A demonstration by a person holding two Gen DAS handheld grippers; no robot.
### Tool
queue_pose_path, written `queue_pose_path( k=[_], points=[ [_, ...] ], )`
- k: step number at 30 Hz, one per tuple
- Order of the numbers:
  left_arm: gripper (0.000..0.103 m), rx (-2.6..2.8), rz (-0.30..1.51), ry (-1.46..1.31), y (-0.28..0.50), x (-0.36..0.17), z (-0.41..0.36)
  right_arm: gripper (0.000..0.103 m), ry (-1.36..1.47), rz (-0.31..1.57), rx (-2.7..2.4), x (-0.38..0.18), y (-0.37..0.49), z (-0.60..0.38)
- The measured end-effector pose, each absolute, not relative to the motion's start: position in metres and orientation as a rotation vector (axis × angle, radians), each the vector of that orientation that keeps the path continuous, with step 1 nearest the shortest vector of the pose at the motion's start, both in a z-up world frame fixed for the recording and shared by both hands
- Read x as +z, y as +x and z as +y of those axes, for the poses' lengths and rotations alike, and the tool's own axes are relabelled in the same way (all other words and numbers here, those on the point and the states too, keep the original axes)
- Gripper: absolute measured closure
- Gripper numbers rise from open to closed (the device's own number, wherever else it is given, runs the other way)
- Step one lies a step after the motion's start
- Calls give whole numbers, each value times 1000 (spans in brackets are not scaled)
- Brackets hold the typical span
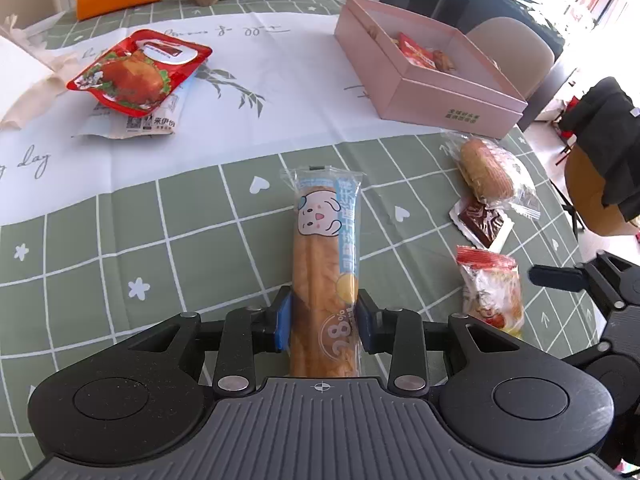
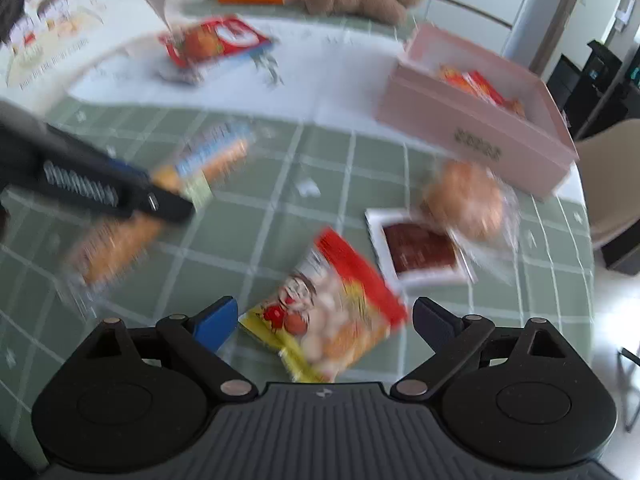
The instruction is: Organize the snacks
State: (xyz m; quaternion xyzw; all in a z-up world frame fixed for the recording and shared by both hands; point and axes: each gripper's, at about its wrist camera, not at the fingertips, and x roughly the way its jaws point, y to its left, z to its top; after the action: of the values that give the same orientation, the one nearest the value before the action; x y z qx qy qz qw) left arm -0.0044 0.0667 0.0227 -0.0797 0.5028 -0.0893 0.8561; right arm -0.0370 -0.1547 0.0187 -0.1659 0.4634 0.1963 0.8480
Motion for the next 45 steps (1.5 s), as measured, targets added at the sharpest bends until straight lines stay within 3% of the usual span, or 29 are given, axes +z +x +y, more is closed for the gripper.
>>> queue_pose_path(
  k=[7,15,21,24,37,40,43,45],
  points=[
    [65,-190,1053,-156,-5,23,66,8,-248,1046,343,24,-40,-195],
    [65,-191,1050,-145,-6,23,65,8,61,1098,296,25,-18,-204],
    [65,-192,1049,-145,-6,23,65,7,-22,1071,226,15,-2,-180],
    [65,-190,1049,-143,-6,23,65,0,-55,1060,212,11,-3,-173],
    [65,-182,1059,-136,-4,23,63,1,-86,1107,234,12,-3,-172],
    [64,-192,1057,-115,-4,23,61,11,-94,1089,232,15,-8,-175],
    [64,-204,1052,-83,-3,23,57,30,-111,1081,253,20,-11,-178],
    [64,-198,1058,-73,-2,23,54,52,-117,1094,256,24,-11,-181]
  ],
)
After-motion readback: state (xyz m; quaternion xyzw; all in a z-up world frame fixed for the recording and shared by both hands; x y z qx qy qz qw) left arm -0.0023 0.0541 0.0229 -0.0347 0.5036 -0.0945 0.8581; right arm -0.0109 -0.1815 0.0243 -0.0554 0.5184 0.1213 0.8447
